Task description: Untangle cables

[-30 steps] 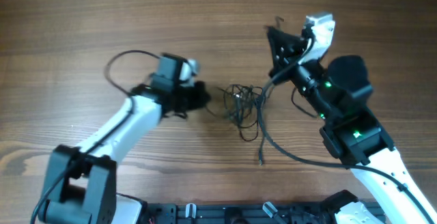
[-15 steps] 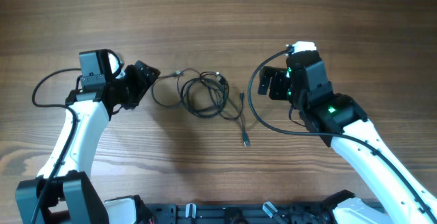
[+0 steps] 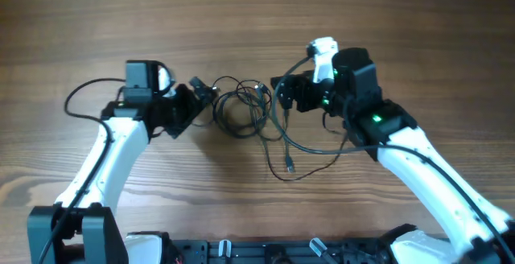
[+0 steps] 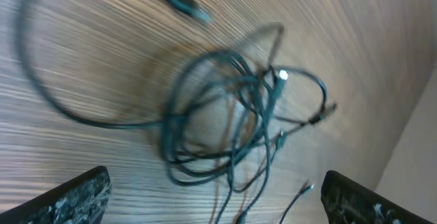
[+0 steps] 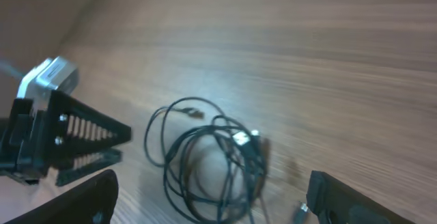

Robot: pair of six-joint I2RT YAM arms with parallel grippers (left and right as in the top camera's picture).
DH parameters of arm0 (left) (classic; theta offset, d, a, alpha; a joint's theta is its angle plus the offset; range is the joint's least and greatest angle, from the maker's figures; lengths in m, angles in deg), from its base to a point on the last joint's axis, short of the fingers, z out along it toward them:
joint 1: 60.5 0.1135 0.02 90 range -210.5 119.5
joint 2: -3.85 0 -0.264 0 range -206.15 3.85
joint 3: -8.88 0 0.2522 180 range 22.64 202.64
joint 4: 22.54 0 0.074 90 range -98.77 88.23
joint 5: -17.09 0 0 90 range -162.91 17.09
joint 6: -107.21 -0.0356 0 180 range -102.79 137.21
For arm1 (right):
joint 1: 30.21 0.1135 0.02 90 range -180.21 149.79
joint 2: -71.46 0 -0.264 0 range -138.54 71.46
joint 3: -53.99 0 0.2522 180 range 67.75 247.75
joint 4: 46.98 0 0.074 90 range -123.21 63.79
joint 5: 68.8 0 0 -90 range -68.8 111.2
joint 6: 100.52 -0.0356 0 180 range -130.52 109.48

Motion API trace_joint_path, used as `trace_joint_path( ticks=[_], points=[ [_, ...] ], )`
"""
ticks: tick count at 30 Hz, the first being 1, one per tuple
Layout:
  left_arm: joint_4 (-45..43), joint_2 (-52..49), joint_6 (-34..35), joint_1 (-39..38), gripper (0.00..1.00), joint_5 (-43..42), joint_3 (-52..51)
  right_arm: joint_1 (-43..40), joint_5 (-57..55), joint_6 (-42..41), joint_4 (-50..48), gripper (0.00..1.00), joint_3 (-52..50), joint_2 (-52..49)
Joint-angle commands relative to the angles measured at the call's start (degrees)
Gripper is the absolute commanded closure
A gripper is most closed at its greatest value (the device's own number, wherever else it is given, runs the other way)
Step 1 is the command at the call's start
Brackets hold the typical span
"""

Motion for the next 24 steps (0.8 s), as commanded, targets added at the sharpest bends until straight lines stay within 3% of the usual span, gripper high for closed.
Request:
trace_joint_path(
  ticks=[1, 7, 11, 13, 17, 20, 23, 24],
  points=[
    [-0.5, 0.57, 1.36, -4.63, 0.02, 6.99, -0.17, 0.2, 6.8, 4.0, -2.03, 0.09, 1.4, -5.38],
    [-1.44, 0.57, 10.75, -5.92, 0.03, 12.7, -0.17, 0.2, 8.04, 10.45, 1.4, 0.16, 9.92, -11.89],
    [-2.69, 0.55, 11.78, -5.92, 0.02, 12.83, -0.17, 0.76, 7.93, 19.98, 12.7, 0.21, 22.01, -19.91],
    [-2.27, 0.57, 12.26, -5.92, 0.1, 13.42, -0.17, 0.9, 7.61, 22.77, 15.54, 0.24, 25.66, -22.67],
    [0.76, 0.55, 21.49, -5.92, 0.11, 19.28, -0.17, 1.05, 9.22, 24.5, 16.81, 0.29, 30.69, -28.85],
    [0.11, 0.55, 22.23, -5.95, 0.09, 19.26, -0.17, 1.84, 9.97, 25.92, 16.81, 0.39, 31.17, -32.28],
    [0.2, 0.55, 21.77, -5.95, 0.09, 19.28, -0.2, 3.3, 9.2, 29.05, 17.44, 0.59, 31.17, -36.02],
    [0.22, 0.55, 21.77, -5.95, 0.08, 19.26, -0.22, 3.78, 7.67, 29.24, 17.33, 0.59, 31.17, -37.35]
  ],
)
